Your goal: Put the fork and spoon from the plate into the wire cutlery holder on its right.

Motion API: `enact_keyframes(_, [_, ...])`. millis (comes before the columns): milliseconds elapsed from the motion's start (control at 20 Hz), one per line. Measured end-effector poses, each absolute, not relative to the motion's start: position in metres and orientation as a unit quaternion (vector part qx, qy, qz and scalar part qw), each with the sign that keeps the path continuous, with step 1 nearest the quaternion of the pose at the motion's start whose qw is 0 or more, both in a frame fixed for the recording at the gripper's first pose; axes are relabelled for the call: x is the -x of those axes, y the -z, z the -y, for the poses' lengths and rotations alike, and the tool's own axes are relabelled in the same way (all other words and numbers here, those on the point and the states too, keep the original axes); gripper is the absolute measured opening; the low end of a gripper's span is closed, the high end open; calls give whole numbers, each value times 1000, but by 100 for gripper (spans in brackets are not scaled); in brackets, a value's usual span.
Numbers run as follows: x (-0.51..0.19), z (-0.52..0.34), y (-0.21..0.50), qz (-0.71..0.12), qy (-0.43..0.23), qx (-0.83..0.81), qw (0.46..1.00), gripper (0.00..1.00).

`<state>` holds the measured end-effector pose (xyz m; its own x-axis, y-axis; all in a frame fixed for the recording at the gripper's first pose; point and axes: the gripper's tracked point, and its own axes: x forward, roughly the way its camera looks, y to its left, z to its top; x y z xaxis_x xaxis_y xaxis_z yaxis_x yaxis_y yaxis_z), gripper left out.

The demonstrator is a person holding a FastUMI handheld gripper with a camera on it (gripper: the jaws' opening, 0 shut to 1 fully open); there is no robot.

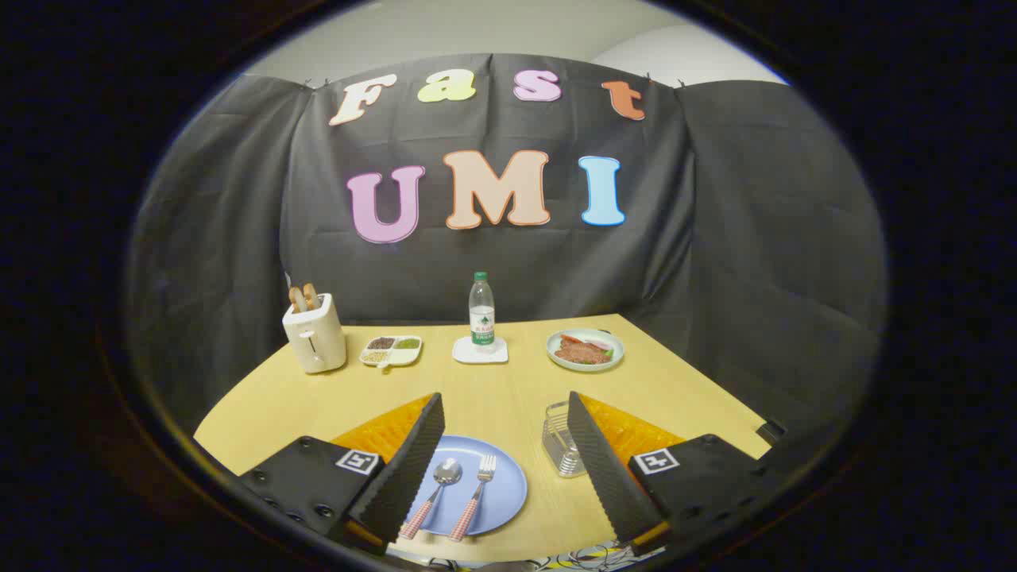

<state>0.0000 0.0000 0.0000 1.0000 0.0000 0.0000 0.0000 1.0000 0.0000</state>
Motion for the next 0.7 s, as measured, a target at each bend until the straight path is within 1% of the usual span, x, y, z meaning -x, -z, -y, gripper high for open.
enact_keyframes(700, [-5,-28,40,-47,4,15,999,100])
